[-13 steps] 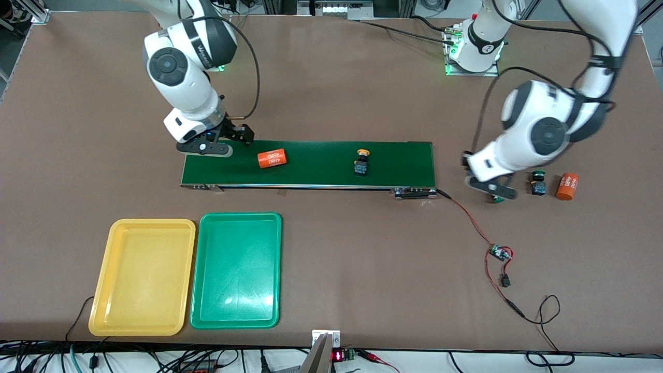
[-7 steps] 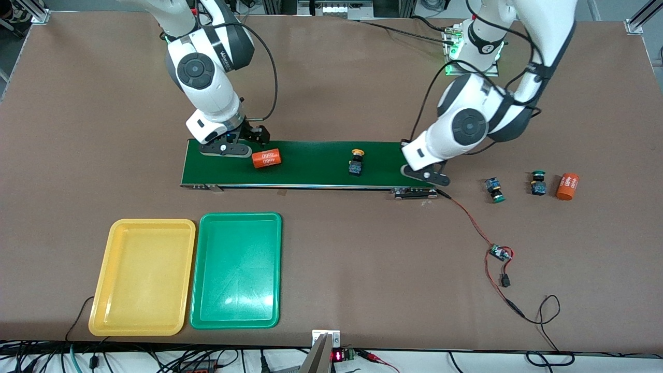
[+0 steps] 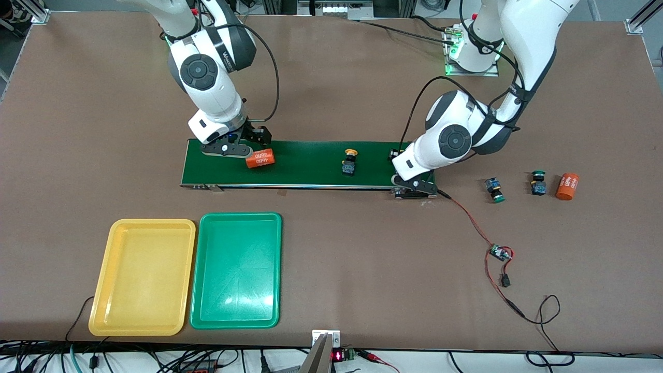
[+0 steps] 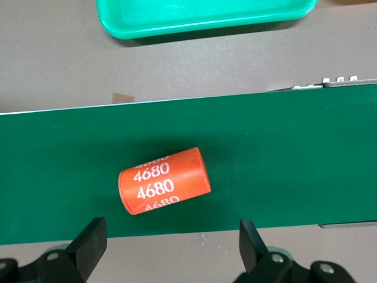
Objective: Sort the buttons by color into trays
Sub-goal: 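Place the green-cap button on the belt with the left gripper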
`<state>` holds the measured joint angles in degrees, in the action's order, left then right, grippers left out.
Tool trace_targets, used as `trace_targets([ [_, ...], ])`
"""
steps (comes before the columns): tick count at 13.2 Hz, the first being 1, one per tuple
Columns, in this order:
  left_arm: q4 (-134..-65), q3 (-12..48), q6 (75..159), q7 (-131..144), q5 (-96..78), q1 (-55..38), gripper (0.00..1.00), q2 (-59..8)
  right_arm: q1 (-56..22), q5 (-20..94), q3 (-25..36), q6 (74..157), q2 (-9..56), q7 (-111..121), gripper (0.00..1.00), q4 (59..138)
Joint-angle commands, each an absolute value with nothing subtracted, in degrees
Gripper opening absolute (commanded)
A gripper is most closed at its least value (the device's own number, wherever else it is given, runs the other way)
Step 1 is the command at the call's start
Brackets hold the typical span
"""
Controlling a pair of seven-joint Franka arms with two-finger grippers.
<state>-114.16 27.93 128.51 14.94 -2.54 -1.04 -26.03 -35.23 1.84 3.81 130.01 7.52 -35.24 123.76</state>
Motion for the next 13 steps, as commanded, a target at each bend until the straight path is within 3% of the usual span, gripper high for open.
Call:
trace_targets([
  [1, -113.64, 27.33, 127.44, 15.38, -3.34, -0.97, 1.0, -20.59, -35.95, 1.85, 4.04, 131.31, 8.88, -36.04, 1.0, 122.87],
  [4, -113.56, 27.16, 124.11, 15.03, -2.73, 6.56, 1.0, -17.23, -35.95, 1.58, 4.04, 131.4, 9.14, -35.25, 1.0, 122.87],
  [7, -113.64, 26.46, 124.19, 14.77, -2.38, 15.97, 1.0, -18.98, -35.95, 1.58, 4.04, 131.4, 9.67, -32.7, 1.0, 122.87],
  [10, -113.82, 19.97, 124.45, 14.5, 0.34, 16.96, 1.0, -20.65, -36.12, 1.58, 4.04, 131.31, 9.67, -33.31, 1.0, 122.87],
  [13, -116.62, 19.42, 124.45, 15.03, 2.63, 18.1, 1.0, -22.4, -36.21, 1.67, 4.04, 131.4, 9.67, -33.4, 1.0, 122.87],
])
